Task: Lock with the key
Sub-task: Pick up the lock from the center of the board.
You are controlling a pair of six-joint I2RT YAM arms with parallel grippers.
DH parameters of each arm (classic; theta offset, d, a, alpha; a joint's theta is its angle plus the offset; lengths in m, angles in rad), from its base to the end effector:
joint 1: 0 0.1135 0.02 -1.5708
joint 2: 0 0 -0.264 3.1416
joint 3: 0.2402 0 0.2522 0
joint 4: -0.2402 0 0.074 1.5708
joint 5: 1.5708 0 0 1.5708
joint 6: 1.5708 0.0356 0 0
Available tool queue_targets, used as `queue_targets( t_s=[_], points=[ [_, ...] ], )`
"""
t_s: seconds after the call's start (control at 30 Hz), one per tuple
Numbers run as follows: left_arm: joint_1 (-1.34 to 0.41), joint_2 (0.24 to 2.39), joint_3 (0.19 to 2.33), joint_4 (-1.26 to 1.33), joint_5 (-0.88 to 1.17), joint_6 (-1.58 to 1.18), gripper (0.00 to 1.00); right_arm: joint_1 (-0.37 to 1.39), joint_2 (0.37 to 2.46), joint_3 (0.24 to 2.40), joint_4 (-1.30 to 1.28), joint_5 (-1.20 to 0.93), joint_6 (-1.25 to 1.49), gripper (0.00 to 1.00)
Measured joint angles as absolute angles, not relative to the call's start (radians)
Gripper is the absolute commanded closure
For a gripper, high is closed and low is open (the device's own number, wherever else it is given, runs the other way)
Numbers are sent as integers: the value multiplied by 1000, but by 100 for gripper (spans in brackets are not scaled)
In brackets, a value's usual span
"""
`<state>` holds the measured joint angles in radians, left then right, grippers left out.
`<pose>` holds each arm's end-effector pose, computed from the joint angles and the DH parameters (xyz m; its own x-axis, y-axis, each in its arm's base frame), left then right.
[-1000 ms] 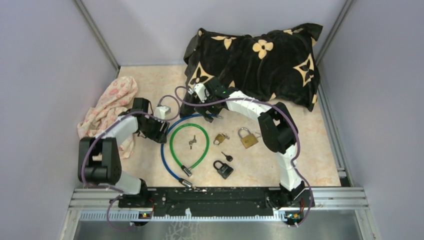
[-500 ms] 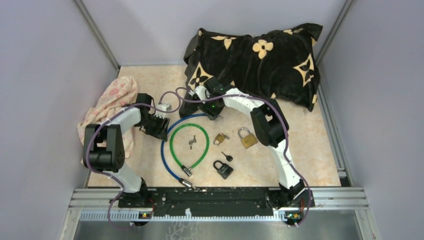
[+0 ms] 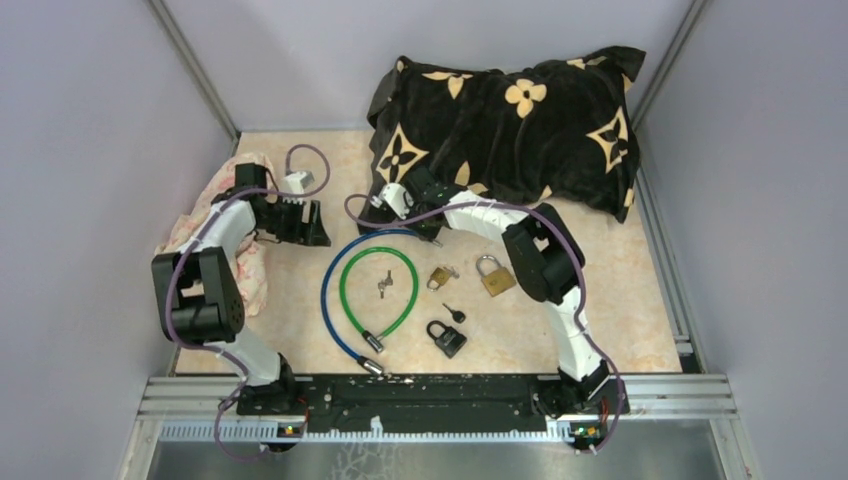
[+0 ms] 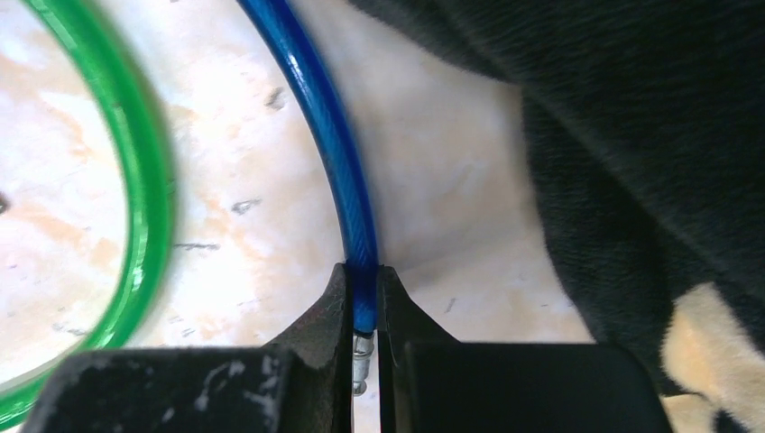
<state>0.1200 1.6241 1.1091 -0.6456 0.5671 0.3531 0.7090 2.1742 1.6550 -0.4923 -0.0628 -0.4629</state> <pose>0.3183 0.0191 0.2133 -0.8156 0.1954 -0.5445 0.4197 0.8478 -0.3243 0.3556 0.3079 0.1686 -0.2742 -0.8224 -0.4985 -0.8913 0.4120 -0.1893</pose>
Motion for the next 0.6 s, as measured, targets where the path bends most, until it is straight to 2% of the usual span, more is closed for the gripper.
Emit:
queue_targets(
  t_s=[0.13, 0.4, 0.47, 0.5, 0.53, 0.6],
  points=[
    [84, 1703, 1160, -599, 579, 405, 3, 725, 2104, 1553, -424, -87, -427, 100],
    [31, 1731, 1147, -475, 606, 548, 2, 733, 1945, 1479, -266, -133, -335, 100],
    [16, 1730, 1139, -458, 609, 578, 6, 737, 1918, 1474, -233, -137, -323, 100],
    [10, 1730, 1133, -449, 611, 592, 12, 737, 1903, 1462, -212, -140, -317, 100],
    [6, 1730, 1128, -445, 611, 601, 20, 738, 1890, 1449, -199, -142, -311, 100],
    [1, 1730, 1116, -436, 612, 622, 43, 738, 1859, 1411, -179, -151, -302, 100]
  ],
)
